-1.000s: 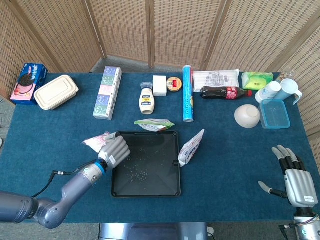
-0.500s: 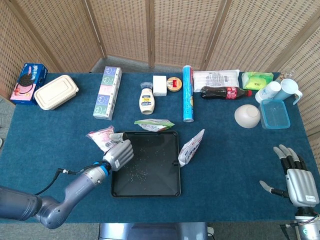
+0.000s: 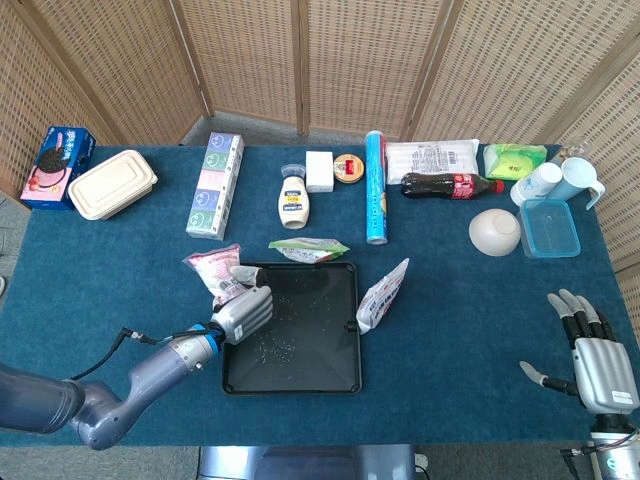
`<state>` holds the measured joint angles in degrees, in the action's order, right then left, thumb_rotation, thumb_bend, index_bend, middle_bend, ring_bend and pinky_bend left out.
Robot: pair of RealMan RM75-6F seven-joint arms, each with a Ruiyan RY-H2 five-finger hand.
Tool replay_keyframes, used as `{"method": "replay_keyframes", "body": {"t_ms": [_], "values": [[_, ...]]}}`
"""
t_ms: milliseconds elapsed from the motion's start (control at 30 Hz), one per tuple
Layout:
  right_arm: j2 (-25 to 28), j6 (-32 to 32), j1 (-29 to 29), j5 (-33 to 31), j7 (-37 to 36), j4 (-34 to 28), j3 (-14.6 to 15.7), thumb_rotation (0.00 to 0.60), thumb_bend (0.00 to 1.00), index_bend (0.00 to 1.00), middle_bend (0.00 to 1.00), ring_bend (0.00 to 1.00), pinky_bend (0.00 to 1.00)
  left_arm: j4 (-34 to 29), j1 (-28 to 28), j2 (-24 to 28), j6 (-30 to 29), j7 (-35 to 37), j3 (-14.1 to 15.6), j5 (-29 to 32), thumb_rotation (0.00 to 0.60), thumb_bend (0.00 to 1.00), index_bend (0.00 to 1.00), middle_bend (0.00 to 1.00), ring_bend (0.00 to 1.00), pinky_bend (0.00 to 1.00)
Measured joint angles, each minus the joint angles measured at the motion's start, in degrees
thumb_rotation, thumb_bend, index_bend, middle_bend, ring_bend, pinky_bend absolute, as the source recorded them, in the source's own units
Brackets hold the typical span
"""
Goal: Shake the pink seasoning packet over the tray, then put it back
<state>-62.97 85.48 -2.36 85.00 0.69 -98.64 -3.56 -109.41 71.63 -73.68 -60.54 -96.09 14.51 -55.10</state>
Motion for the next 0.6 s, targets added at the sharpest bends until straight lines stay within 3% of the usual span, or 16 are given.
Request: {"method": "replay_keyframes", "body": {"t_ms": [600], "values": [[-0.03, -0.31, -0.04, 0.06, 0.61, -0.24, 0.23, 0.461, 0.00, 0.00, 0.00, 0.05, 0.09, 0.12, -4.21, 1.62, -1.84, 10.51, -1.26, -1.50, 0.600, 0.63, 1.00, 0.68, 0.61, 0.55]]}}
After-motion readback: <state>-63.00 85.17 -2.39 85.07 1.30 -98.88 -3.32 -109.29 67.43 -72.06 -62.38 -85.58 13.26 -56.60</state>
